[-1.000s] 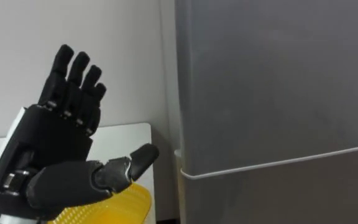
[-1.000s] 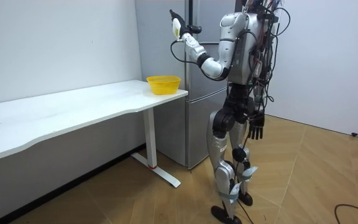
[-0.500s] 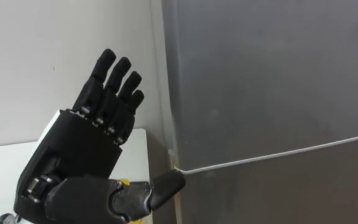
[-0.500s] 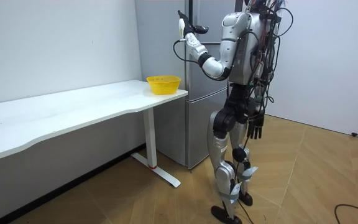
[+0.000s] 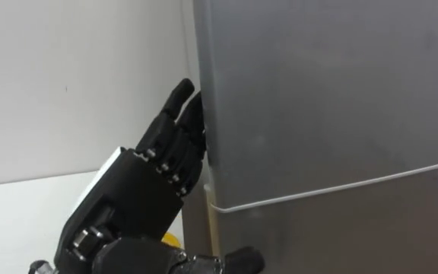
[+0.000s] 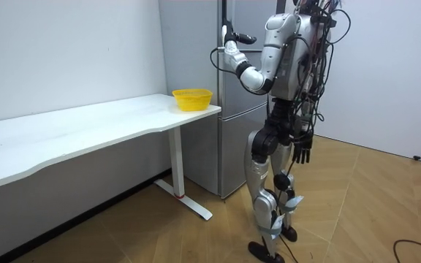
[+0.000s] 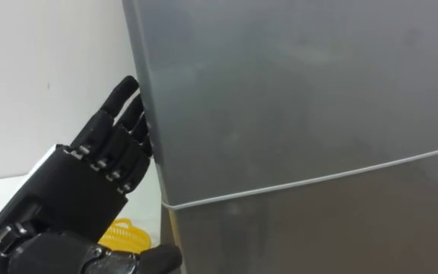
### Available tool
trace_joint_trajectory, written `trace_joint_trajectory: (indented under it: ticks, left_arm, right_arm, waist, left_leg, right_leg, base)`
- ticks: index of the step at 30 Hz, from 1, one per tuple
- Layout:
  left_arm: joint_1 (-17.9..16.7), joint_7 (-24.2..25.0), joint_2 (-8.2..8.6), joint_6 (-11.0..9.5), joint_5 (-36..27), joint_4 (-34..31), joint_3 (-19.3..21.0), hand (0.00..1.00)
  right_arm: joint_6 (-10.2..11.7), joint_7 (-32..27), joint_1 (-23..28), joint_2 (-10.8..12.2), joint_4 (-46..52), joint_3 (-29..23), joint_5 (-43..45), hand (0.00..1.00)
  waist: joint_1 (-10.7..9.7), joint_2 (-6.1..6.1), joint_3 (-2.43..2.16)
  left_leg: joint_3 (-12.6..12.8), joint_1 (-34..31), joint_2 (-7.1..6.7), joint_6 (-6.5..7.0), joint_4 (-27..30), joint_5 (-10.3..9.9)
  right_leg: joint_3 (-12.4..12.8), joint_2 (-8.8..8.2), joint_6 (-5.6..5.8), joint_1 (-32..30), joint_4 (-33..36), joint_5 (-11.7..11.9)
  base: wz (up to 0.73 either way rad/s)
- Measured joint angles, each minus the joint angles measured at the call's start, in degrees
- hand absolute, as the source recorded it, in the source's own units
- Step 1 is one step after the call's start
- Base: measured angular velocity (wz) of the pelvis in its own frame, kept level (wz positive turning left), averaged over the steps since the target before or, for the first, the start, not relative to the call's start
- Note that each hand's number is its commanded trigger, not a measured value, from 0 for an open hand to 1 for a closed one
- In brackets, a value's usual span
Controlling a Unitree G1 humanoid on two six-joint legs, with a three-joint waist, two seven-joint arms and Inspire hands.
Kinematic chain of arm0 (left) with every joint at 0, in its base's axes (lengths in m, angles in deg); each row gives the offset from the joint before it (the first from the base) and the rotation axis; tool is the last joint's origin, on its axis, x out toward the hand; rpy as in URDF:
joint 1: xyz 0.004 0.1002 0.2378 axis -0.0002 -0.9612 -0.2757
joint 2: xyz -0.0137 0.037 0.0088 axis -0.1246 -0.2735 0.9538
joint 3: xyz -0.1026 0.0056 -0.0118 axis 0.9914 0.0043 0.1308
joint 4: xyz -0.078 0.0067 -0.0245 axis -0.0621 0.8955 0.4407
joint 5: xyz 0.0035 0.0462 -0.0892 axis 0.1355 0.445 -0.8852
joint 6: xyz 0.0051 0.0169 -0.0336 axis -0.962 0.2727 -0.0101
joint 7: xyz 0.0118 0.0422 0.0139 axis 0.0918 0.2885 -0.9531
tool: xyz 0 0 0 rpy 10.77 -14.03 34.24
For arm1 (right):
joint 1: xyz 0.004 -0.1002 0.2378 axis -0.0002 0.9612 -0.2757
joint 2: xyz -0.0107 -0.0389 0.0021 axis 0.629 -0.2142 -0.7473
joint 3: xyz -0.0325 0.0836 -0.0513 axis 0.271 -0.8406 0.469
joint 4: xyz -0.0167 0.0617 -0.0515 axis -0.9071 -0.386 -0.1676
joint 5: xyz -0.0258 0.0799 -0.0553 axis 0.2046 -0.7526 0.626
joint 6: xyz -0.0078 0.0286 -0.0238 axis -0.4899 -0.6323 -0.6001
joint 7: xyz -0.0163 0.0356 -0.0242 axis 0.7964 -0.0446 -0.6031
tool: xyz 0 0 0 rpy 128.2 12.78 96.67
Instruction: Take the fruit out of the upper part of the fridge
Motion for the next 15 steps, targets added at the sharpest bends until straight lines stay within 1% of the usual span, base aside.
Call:
trace_joint_trajectory:
  ticks: [3, 10, 12, 13, 14, 15]
  left_arm:
    - [0.00, 0.23, -0.26, 0.00, -0.07, 0.03, -0.08, 0.00]
    - [0.00, 0.29, -0.27, -0.03, 0.02, 0.64, -1.18, 0.00]
    - [0.00, 0.22, -0.27, 0.00, 0.04, 1.06, -1.59, 0.00]
    - [0.00, 0.17, -0.30, 0.02, 0.07, 1.17, -1.90, 0.10]
    - [0.00, 0.13, -0.31, 0.02, 0.07, 1.19, -2.09, 0.59]
    - [0.00, 0.13, -0.34, 0.02, 0.07, 1.25, -2.39, 1.00]
  right_arm:
    - [0.01, 0.02, -0.48, -0.21, 0.12, 0.00, 0.01, 0.00]
    - [0.00, 0.00, -0.92, -0.54, -0.07, 0.09, -0.10, 0.00]
    - [0.00, -0.02, -1.04, -0.55, -0.55, 0.10, -0.11, 0.00]
    - [0.00, -0.02, -1.16, -0.55, -0.82, 0.10, -0.11, 0.00]
    - [0.00, -0.02, -1.19, -0.55, -0.99, 0.11, -0.11, 0.00]
    - [-0.02, -0.02, -1.25, -0.55, -1.14, 0.11, -0.11, 0.00]
  waist:
    - [0.00, -0.07, 0.28]
    - [-0.05, -0.24, 0.52]
    - [-0.15, -0.25, 0.52]
    - [-0.18, -0.25, 0.52]
    - [-0.18, -0.25, 0.52]
    - [-0.19, -0.25, 0.52]
  left_leg:
    - [0.13, -0.04, -0.04, 0.00, 0.00, 0.00]
    - [0.19, -0.19, -0.09, 0.00, -0.06, 0.00]
    - [0.18, -0.32, -0.10, 0.00, -0.06, 0.00]
    - [0.18, -0.42, -0.11, 0.00, -0.06, 0.00]
    - [0.18, -0.46, -0.11, 0.00, -0.06, 0.00]
    - [0.18, -0.52, -0.11, 0.00, -0.06, 0.00]
  right_leg:
    - [0.00, -0.05, 0.01, -0.32, -0.04, -0.01]
    - [-0.02, -0.08, 0.04, -0.49, -0.05, -0.01]
    - [-0.04, -0.09, 0.04, -0.46, -0.08, -0.01]
    - [-0.04, -0.10, 0.04, -0.46, -0.08, -0.01]
    - [-0.03, -0.10, 0.04, -0.46, -0.07, -0.01]
    - [-0.03, -0.10, 0.04, -0.46, -0.07, -0.01]
  base:
    - [0.00]
    - [0.00]
    - [0.00]
    - [0.00]
    - [0.00]
    - [0.00]
